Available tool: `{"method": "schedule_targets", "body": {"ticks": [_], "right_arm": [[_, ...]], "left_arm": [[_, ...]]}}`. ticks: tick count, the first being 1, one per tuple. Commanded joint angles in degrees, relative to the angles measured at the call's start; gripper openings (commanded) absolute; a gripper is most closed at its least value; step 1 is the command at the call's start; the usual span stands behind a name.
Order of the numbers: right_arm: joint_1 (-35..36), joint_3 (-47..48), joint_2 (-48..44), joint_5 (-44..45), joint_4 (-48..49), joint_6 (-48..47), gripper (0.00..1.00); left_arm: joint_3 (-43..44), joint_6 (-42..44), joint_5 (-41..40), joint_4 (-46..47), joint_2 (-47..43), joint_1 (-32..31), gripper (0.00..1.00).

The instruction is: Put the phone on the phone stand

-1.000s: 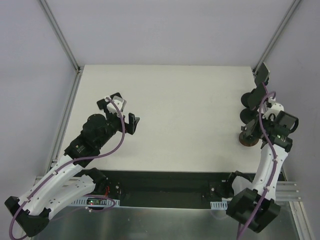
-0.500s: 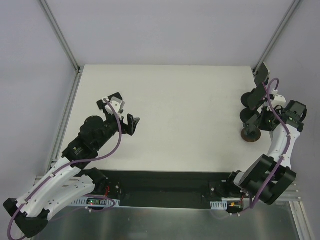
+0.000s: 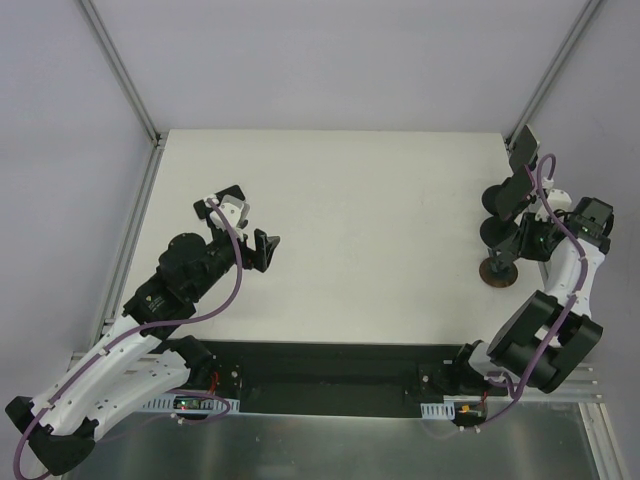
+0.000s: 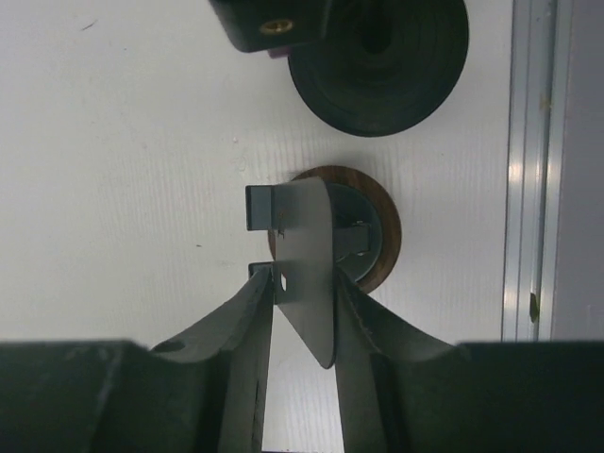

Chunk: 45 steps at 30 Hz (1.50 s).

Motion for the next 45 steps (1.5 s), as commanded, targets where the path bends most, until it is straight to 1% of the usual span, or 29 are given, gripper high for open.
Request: {"method": "schedule_targets", "body": {"ticks": [1,6,8,10,11,12,14,18,20,22,23,24,26,27,28,29,31,32,33,35,36,37,38,39,40,41,42,43,45], "right_arm": [[-0.28,-0.07,-0.01,5.13,2.61,1.66,0.37],[0.50,0.98,-1.05,10.59,4.19,4.65,0.61],[1.12,2.30,-1.32,14.43,3.85,6.58,0.66],[2.26,4.66,-2.20,18.57,2.79,8.25,0.78],[2.87,5.37,-3.16,23.38,2.36,9.39,0.91],[3.75,6.25,-3.69,26.04,1.48,9.84,0.96],[7.35,8.45,-5.88,36.55,-0.27,11.50,0.96],[12.18,9.51,-13.26,43.02,-2.92,17.47,0.96],[15.17,6.81,-20.08,41.28,-3.19,18.89,0.96],[21.58,4.34,-24.85,40.22,-3.88,21.17,0.96],[24.12,3.11,-29.58,40.13,-3.98,22.66,0.96],[29.28,-0.56,-32.06,38.91,-3.46,24.59,0.96],[34.15,-4.70,-38.46,33.31,-1.27,30.38,0.96],[38.52,-8.90,-40.33,31.36,-0.21,32.76,0.96],[40.74,-11.38,-41.91,29.42,0.93,38.52,0.96],[42.76,-13.67,-44.02,24.01,4.16,41.54,0.96],[48.65,-20.52,-45.26,20.19,7.78,47.60,0.96],[50.85,-22.72,-45.36,17.74,13.02,52.59,0.96],[55.22,-25.35,-45.09,16.76,15.86,54.65,0.96],[60.07,-30.29,-42.74,17.01,22.00,56.94,0.96],[64.53,-30.91,-41.68,17.88,22.82,56.95,0.96],[66.67,-31.18,-40.36,18.85,23.35,56.87,0.96],[68.34,-30.83,-38.00,20.07,23.79,56.08,0.96],[70.79,-30.31,-36.76,20.26,23.62,54.77,0.96],[71.52,-28.82,-35.70,20.09,23.45,54.15,0.96],[71.87,-28.03,-34.12,18.17,23.36,53.53,0.96],[71.96,-26.97,-33.76,17.02,22.92,52.39,0.96],[71.96,-26.09,-33.49,16.49,22.13,52.21,0.96],[72.05,-24.68,-34.89,16.22,20.90,52.12,0.96]], "left_arm": [[-0.03,0.51,-1.39,2.54,-0.52,-0.26,0.79],[-0.20,0.86,-1.92,2.54,-0.52,-0.26,0.79],[-0.20,1.03,-2.09,2.63,-0.26,-0.26,0.79],[-0.29,1.12,-2.27,2.63,-0.34,-0.35,0.79],[-0.29,1.21,-2.36,2.63,0.00,-0.35,0.79],[-0.29,1.30,-2.44,2.72,-0.08,-0.26,0.79],[-0.29,1.47,-2.71,2.63,0.09,-0.35,0.79],[-0.47,1.56,-4.63,2.89,0.44,-0.26,0.79],[-0.47,2.79,-5.34,2.89,1.06,-0.35,0.79],[-0.73,3.49,-6.39,2.98,1.76,-0.35,0.80],[-0.91,3.67,-6.83,3.07,2.11,-0.26,0.80],[-0.91,3.84,-7.10,3.16,2.64,-0.26,0.81],[-1.00,4.37,-7.80,3.16,4.22,-0.26,0.82],[-1.00,4.46,-7.89,3.16,4.66,-0.35,0.83],[-1.08,4.72,-8.24,3.07,5.79,-0.35,0.83],[-1.17,4.90,-8.94,3.07,6.50,-0.35,0.84],[-1.00,5.42,-9.56,3.16,8.60,-0.17,0.85],[-0.91,5.60,-10.87,3.16,9.31,-0.17,0.87],[-0.91,5.78,-11.49,3.16,9.84,-0.09,0.88],[-1.08,6.13,-12.81,3.07,11.34,0.70,0.91],[-1.17,5.96,-12.81,3.07,11.95,1.40,0.92],[-1.26,5.00,-12.38,3.33,13.35,2.28,0.93],[-1.52,4.38,-11.42,3.77,14.41,5.16,0.94],[-1.44,3.50,-7.67,3.77,15.55,7.01,0.95],[-0.13,1.93,-5.98,2.99,18.78,8.95,0.95],[1.01,-1.13,-3.87,2.20,20.55,13.84,0.95],[4.07,-2.82,0.41,1.41,22.49,16.15,0.95],[5.75,-5.79,2.46,0.44,26.68,18.61,0.95],[8.92,-8.53,5.02,-0.97,30.83,24.68,0.96]]}}
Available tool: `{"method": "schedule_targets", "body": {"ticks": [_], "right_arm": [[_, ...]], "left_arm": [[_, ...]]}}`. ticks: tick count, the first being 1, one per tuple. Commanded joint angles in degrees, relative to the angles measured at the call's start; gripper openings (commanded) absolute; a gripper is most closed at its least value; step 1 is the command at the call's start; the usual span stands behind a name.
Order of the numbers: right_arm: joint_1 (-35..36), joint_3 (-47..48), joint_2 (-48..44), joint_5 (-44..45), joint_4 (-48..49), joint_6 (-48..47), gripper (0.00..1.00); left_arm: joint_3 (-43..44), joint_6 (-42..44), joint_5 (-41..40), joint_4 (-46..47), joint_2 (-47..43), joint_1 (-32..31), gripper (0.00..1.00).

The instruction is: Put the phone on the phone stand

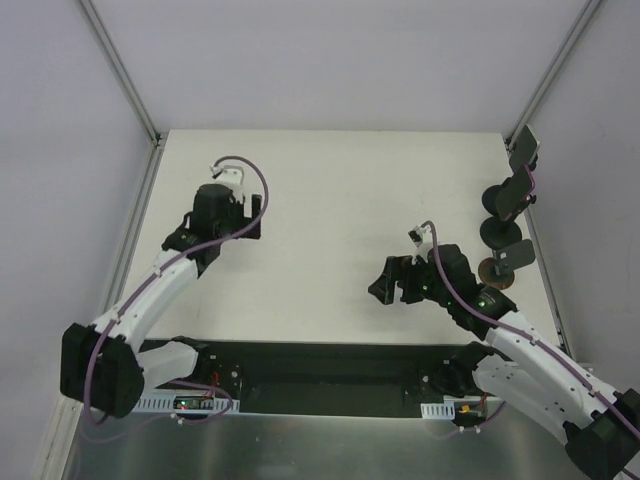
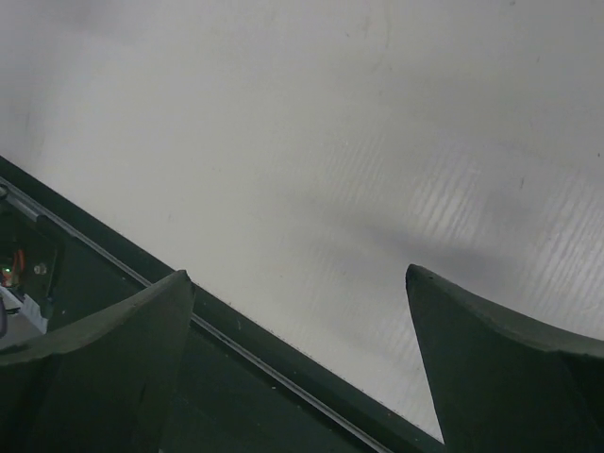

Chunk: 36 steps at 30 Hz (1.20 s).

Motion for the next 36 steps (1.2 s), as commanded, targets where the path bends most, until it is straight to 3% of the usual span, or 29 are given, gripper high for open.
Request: {"method": "schedule_targets", "body": {"ticks": [1,4,7,16,21,28,36], "right_arm": [[0.32,5.64,-2.30,-2.40,3.61,-0.03,0.96],[0.23,5.03,-6.26,-0.74,3.87,3.64,0.96],[-0.47,4.23,-9.25,0.94,1.69,6.20,0.96],[-2.06,7.13,-10.14,0.15,-5.88,0.68,0.96],[-2.23,9.59,-10.22,0.49,-9.83,-3.01,0.96],[-2.32,10.38,-11.89,1.99,-11.33,-2.33,0.96],[-2.32,8.80,-13.65,1.03,-10.54,1.46,0.96]], "left_arm": [[9.88,-11.64,10.46,-1.76,11.71,10.59,0.94],[16.23,-18.40,15.63,-3.34,20.94,18.41,0.87],[21.66,-23.43,18.39,-2.47,28.42,25.08,0.87],[44.00,-31.17,29.54,-3.08,53.37,35.13,0.83],[51.99,-34.42,33.32,-4.13,61.66,37.42,0.83],[52.46,-36.37,34.74,-6.15,66.16,37.42,0.82],[44.13,-30.14,34.21,-12.39,60.73,37.24,0.80]]}}
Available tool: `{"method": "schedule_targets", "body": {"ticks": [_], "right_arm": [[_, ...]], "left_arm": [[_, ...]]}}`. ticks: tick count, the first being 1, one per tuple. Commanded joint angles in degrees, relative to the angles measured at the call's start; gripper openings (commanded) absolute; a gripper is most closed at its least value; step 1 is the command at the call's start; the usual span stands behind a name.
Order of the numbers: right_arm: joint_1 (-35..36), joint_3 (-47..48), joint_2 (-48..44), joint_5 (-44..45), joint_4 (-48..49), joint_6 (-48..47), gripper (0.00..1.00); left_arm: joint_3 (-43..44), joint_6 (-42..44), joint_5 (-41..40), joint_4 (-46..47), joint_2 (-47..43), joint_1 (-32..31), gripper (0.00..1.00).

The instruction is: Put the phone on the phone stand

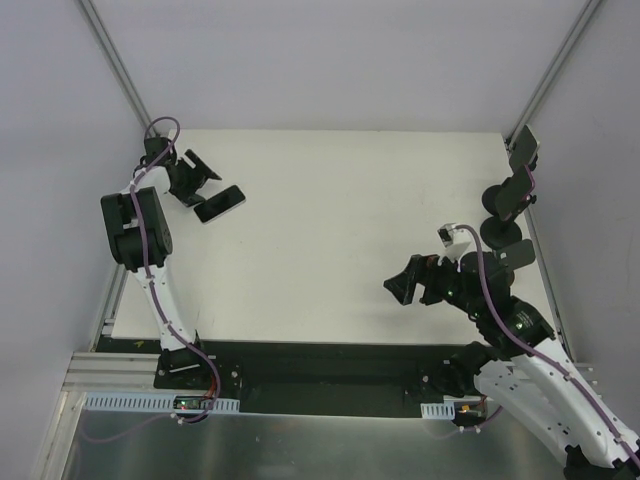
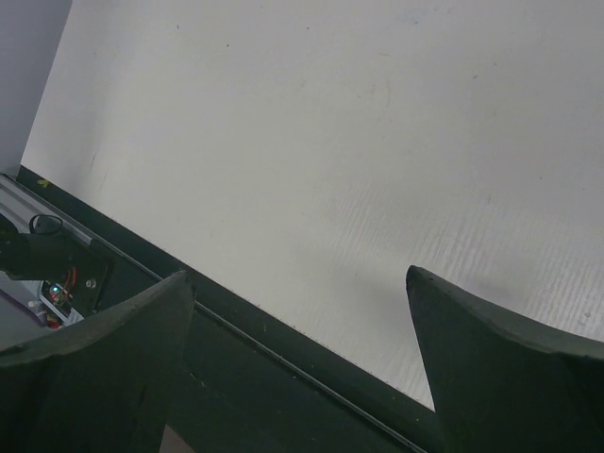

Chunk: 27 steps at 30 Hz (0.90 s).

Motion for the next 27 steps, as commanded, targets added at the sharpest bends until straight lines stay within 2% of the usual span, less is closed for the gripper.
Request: {"method": "schedule_targets", "body": {"ticks": [1,5,8,10,12,16,19,24,27], "right_arm": [[-0.29,0.59,-1.98,-0.13,0.65,2.88,0.96],[-0.20,-0.47,-3.91,0.04,1.53,4.46,0.96],[-0.29,-1.87,-5.49,0.83,2.93,5.95,0.96],[-0.29,-2.49,-6.55,0.75,3.63,6.92,0.96],[-0.29,-3.02,-7.43,0.83,3.81,7.36,0.96],[-0.29,-3.02,-8.92,1.35,2.24,7.72,0.96],[-0.20,-3.11,-10.59,2.50,0.92,7.28,0.96],[-0.29,-3.29,-12.18,3.64,0.30,6.31,0.96],[-0.29,-3.11,-12.00,3.73,0.21,5.79,0.96]], "left_arm": [[-6.64,4.78,0.16,-7.41,-6.17,-0.44,0.79],[-15.50,8.47,-1.07,-8.30,-12.76,-0.96,0.83],[-19.74,11.72,-5.54,-8.30,-17.77,-3.15,0.91],[-20.37,14.01,-11.77,-8.65,-20.32,-4.91,0.95],[-19.32,15.76,-15.65,-9.96,-20.86,-8.08,0.99],[-13.09,20.50,-30.82,-16.02,-17.53,-14.14,0.99],[-7.72,25.51,-37.44,-20.86,-14.53,-16.87,0.99],[-4.46,35.16,-37.29,-21.30,-11.64,-16.87,0.99],[-0.86,37.39,-35.35,-24.81,-8.48,-16.87,0.99]]}}
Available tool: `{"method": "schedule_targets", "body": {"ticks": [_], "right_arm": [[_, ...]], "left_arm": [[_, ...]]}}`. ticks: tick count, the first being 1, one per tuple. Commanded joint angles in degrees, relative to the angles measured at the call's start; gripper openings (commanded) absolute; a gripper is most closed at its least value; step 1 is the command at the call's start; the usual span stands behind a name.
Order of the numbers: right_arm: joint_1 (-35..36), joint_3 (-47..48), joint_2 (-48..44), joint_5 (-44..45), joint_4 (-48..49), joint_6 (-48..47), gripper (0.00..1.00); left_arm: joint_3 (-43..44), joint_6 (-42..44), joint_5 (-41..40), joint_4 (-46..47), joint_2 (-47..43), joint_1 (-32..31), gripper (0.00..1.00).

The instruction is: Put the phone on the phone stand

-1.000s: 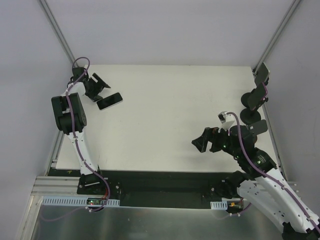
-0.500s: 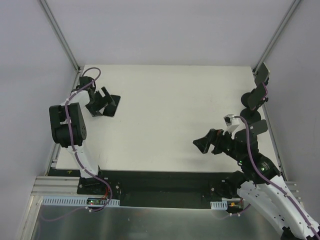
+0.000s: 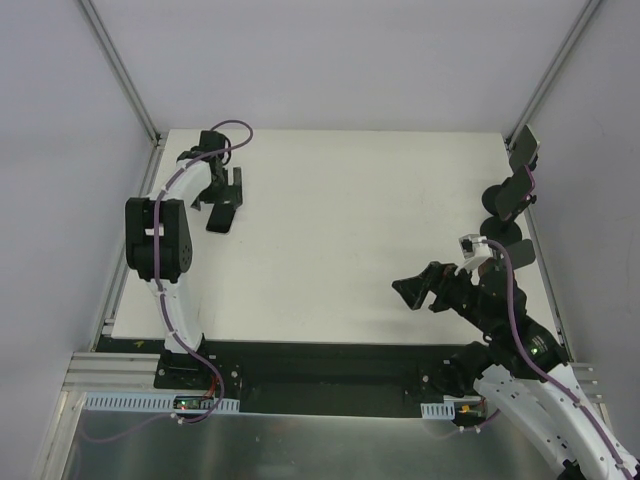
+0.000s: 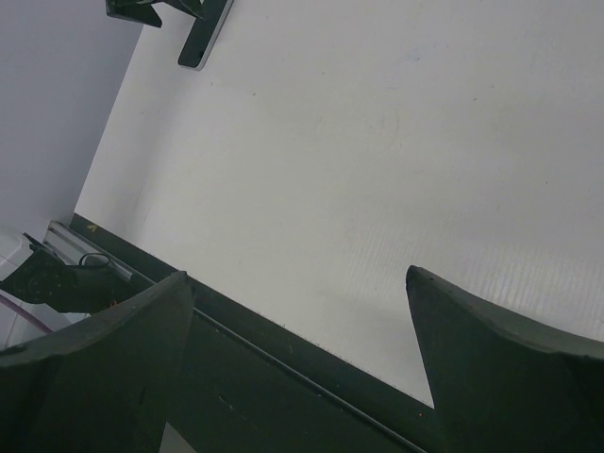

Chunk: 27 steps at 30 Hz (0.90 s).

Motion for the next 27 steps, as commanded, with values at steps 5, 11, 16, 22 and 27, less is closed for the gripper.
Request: {"method": "schedule_targets", "body": {"ticks": [5,11,16,22,27], "right_arm": [[-0.14,0.34,0.31,1.39,0.06,-0.95,0.96],[-0.14,0.52,0.48,1.22,0.06,-0.95,0.96],[-0.14,0.61,1.10,1.13,0.14,-0.77,0.96],[-0.14,0.61,1.62,0.87,0.06,-0.42,0.96],[-0.14,1.22,2.85,0.61,0.06,2.29,0.96]], "left_arm": [[5.86,9.64,3.70,-7.07,6.17,0.70,0.99],[7.09,10.87,7.93,-7.69,8.45,0.79,0.99],[8.93,11.14,7.23,-9.62,11.26,0.79,0.99],[11.84,10.87,6.88,-11.12,14.08,0.79,0.93],[14.65,10.44,9.69,-12.70,16.01,1.05,0.77]]}}
